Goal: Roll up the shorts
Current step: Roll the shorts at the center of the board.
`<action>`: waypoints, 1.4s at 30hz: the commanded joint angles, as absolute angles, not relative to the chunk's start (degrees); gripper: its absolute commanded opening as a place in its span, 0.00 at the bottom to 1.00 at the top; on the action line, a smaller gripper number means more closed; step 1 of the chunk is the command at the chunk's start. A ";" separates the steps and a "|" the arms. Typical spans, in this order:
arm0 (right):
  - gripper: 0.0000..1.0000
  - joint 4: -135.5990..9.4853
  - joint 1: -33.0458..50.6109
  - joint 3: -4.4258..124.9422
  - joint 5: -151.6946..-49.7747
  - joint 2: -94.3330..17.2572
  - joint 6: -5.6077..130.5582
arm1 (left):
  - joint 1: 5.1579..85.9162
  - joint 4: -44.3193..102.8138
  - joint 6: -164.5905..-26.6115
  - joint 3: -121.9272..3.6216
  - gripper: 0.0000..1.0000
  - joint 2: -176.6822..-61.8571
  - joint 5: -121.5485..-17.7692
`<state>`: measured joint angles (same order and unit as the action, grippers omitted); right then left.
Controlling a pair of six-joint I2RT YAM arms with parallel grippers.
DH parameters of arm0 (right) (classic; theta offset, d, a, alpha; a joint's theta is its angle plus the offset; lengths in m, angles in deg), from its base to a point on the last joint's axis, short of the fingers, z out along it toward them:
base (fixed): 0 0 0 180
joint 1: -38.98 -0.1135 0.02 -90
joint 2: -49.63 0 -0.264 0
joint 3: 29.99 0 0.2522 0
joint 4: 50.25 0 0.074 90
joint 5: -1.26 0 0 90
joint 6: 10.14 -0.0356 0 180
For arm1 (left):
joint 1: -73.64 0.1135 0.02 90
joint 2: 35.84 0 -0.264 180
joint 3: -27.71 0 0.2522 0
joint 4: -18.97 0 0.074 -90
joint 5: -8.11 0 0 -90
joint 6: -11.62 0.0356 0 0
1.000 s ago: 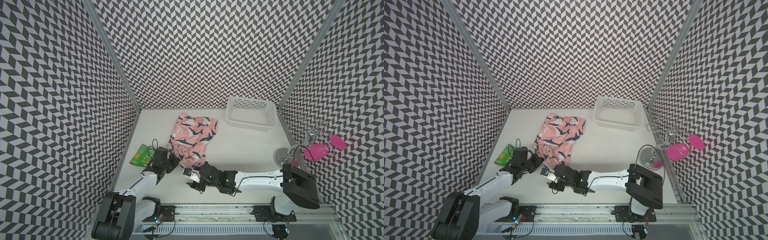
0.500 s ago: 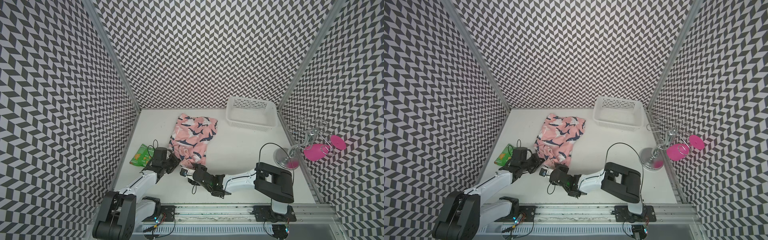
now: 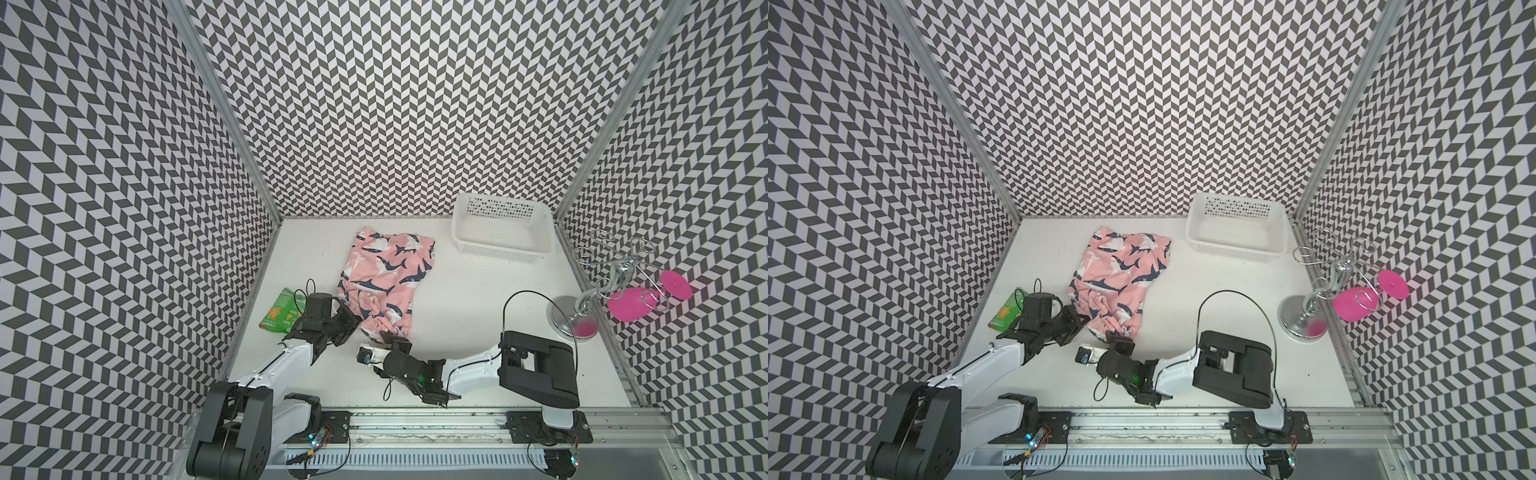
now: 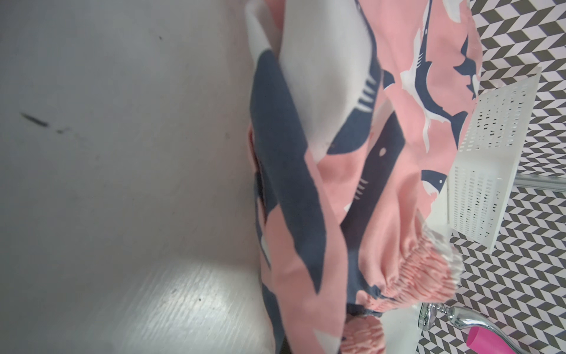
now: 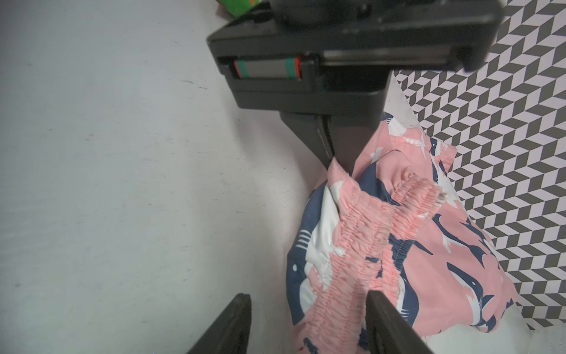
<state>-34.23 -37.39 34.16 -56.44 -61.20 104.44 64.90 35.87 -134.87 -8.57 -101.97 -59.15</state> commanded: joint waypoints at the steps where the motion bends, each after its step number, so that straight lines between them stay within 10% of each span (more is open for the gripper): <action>1: 0.63 -29.72 -37.35 35.00 -53.38 -63.49 105.37 | 65.37 35.07 -134.99 -10.01 0.00 -102.36 -57.55; 13: 0.58 -28.05 -32.82 40.27 -52.77 -71.58 109.13 | 66.08 34.48 -135.86 -10.21 0.00 -102.29 -55.12; 21: 0.04 -38.74 -30.04 42.32 -63.44 -69.91 106.85 | 67.47 34.36 -135.18 -10.24 0.00 -101.61 -54.18; 25: 0.00 -49.07 -28.58 44.04 -77.07 -66.69 104.21 | 67.90 37.47 -133.11 -12.18 0.55 -99.56 -57.27; 28: 0.00 -58.14 -27.42 48.36 -86.18 -66.67 102.42 | 68.58 41.94 -130.75 -14.61 0.76 -97.78 -60.77; 42: 0.00 -83.29 -22.37 67.87 -113.33 -75.22 92.82 | 70.41 53.16 -133.50 -10.96 0.81 -78.71 -72.65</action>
<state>-77.00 -23.71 67.03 -105.73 -73.18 97.01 69.93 49.05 -132.77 -11.89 -80.29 -68.96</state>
